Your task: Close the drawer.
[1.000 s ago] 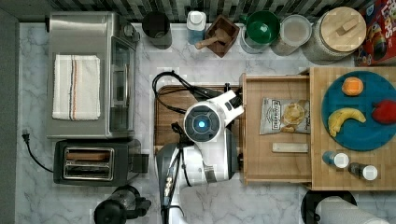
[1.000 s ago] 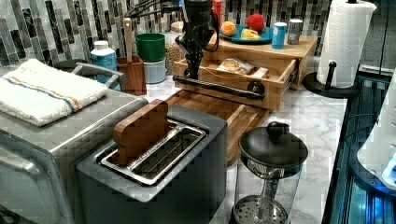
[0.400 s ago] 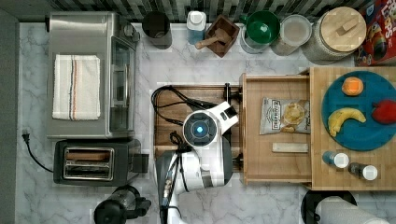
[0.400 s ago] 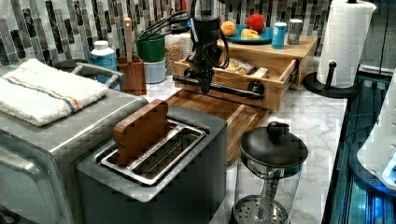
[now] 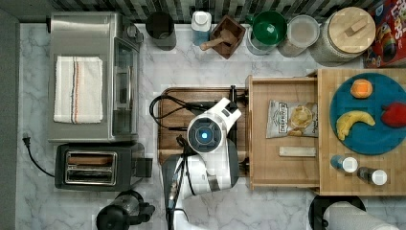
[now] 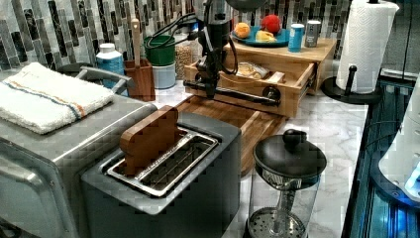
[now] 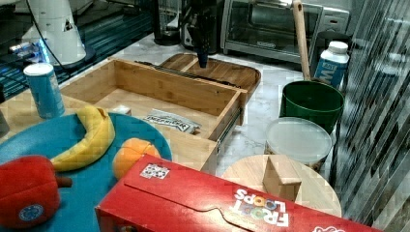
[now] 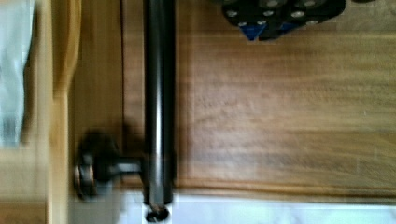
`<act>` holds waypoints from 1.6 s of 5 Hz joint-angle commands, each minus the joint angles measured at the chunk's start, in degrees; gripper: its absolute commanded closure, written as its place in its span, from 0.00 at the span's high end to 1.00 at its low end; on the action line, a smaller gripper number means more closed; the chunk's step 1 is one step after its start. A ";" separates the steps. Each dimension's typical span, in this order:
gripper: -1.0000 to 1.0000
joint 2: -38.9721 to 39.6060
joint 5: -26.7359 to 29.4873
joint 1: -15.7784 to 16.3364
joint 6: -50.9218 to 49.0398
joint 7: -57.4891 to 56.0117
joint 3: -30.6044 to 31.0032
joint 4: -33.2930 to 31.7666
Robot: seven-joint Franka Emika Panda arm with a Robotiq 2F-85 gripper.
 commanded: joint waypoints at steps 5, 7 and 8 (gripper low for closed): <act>0.00 3.91 6.35 -12.70 -2.41 -29.05 -10.75 12.33; 0.00 6.87 4.68 -15.83 0.27 -29.69 -12.11 14.58; 0.00 6.81 2.26 -17.42 -5.34 -29.50 -12.73 18.33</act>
